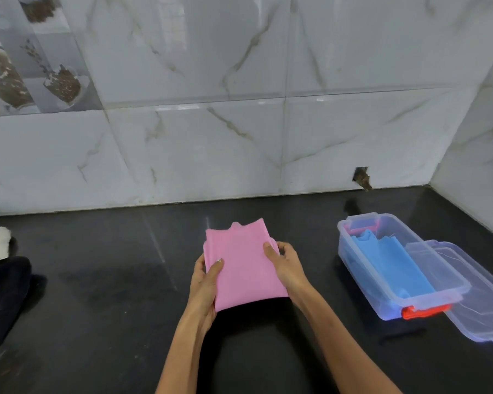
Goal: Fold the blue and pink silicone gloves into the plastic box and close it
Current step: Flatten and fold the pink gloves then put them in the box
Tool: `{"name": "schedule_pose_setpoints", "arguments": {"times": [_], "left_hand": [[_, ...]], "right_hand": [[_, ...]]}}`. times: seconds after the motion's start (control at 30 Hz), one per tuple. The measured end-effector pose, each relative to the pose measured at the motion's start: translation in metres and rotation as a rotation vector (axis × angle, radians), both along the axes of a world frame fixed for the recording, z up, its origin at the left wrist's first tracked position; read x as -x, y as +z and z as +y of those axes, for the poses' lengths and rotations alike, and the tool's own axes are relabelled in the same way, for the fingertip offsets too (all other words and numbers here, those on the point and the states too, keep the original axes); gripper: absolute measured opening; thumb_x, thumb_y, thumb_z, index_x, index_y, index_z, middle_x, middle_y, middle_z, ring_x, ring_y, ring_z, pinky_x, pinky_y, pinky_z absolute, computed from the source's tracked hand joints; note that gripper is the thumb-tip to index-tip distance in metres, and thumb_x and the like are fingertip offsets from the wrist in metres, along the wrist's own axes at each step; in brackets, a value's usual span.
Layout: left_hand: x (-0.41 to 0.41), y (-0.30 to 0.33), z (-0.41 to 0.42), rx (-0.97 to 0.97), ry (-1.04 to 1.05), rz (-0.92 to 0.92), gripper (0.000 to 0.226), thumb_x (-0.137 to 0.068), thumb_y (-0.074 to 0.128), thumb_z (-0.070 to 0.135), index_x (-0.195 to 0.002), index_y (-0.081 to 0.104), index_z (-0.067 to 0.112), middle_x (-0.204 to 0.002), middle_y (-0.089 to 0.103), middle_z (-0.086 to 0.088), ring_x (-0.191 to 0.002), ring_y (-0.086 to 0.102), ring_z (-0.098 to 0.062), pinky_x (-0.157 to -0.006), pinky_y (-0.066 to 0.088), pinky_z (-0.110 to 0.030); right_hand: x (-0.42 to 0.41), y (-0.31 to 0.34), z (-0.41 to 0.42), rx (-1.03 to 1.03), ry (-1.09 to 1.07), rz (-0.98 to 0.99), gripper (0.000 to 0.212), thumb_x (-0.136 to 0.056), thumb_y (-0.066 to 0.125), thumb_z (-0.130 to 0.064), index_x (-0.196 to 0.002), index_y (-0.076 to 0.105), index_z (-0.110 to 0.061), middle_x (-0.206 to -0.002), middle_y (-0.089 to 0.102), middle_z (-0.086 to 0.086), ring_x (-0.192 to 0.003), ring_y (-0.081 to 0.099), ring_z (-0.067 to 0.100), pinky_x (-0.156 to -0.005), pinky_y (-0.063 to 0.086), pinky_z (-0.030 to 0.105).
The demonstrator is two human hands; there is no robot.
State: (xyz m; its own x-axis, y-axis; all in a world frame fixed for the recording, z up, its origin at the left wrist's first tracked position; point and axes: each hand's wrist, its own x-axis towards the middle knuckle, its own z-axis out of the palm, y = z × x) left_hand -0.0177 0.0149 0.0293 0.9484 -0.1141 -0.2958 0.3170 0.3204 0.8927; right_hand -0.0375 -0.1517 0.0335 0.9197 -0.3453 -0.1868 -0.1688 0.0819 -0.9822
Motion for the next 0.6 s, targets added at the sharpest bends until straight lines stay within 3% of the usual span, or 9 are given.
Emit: {"name": "schedule_pose_setpoints", "arguments": {"times": [0.2, 0.27, 0.33, 0.4, 0.47, 0.6], "left_hand": [[0.013, 0.043, -0.098, -0.003, -0.177, -0.160, 0.049, -0.093, 0.059, 0.023, -0.136, 0.037, 0.030, -0.120, 0.059, -0.001, -0.106, 0.061, -0.025, -0.089, 0.054, -0.050], [0.024, 0.052, -0.141, 0.017, -0.221, -0.203, 0.050, -0.092, 0.059, 0.020, -0.137, 0.037, 0.026, -0.123, 0.057, -0.002, -0.110, 0.060, -0.024, -0.093, 0.052, -0.050], [0.036, 0.057, -0.180, 0.032, -0.268, -0.220, 0.052, -0.092, 0.059, 0.014, -0.137, 0.036, 0.021, -0.123, 0.056, -0.003, -0.108, 0.060, -0.021, -0.091, 0.053, -0.045], [0.046, 0.056, -0.210, -0.013, -0.319, -0.250, 0.048, -0.091, 0.060, 0.012, -0.133, 0.037, 0.018, -0.118, 0.056, -0.001, -0.098, 0.060, -0.012, -0.078, 0.055, -0.032], [0.052, 0.052, -0.229, -0.142, -0.358, -0.302, 0.043, -0.090, 0.061, 0.016, -0.127, 0.039, 0.017, -0.117, 0.057, -0.003, -0.092, 0.059, -0.009, -0.073, 0.052, -0.027], [0.054, 0.043, -0.248, -0.647, -0.384, -0.477, 0.043, -0.091, 0.057, 0.032, -0.127, 0.041, 0.015, -0.120, 0.059, -0.005, -0.110, 0.056, -0.026, -0.101, 0.043, -0.046]], "right_hand": [[0.038, 0.058, -0.092, 0.318, -0.170, -0.048, 0.022, -0.097, 0.036, -0.046, -0.109, 0.039, -0.027, -0.099, 0.051, -0.007, -0.083, 0.052, 0.005, -0.067, 0.038, 0.021], [0.056, 0.074, -0.130, 0.427, -0.261, -0.056, 0.022, -0.098, 0.036, -0.042, -0.104, 0.040, -0.021, -0.097, 0.051, -0.002, -0.076, 0.049, 0.005, -0.061, 0.035, 0.020], [0.072, 0.086, -0.165, 0.519, -0.317, -0.043, 0.022, -0.099, 0.037, -0.038, -0.100, 0.040, -0.016, -0.095, 0.050, 0.000, -0.074, 0.046, 0.008, -0.059, 0.034, 0.020], [0.084, 0.090, -0.194, 0.595, -0.312, -0.003, 0.021, -0.100, 0.038, -0.034, -0.097, 0.039, -0.013, -0.095, 0.048, 0.002, -0.077, 0.045, 0.011, -0.063, 0.035, 0.024], [0.091, 0.089, -0.216, 0.675, -0.281, 0.070, 0.021, -0.100, 0.036, -0.032, -0.097, 0.036, -0.011, -0.097, 0.049, 0.007, -0.083, 0.046, 0.017, -0.074, 0.037, 0.030], [0.092, 0.074, -0.234, 0.801, -0.229, 0.198, 0.020, -0.101, 0.033, -0.030, -0.099, 0.035, -0.010, -0.097, 0.053, 0.014, -0.084, 0.050, 0.025, -0.075, 0.040, 0.037]]}}
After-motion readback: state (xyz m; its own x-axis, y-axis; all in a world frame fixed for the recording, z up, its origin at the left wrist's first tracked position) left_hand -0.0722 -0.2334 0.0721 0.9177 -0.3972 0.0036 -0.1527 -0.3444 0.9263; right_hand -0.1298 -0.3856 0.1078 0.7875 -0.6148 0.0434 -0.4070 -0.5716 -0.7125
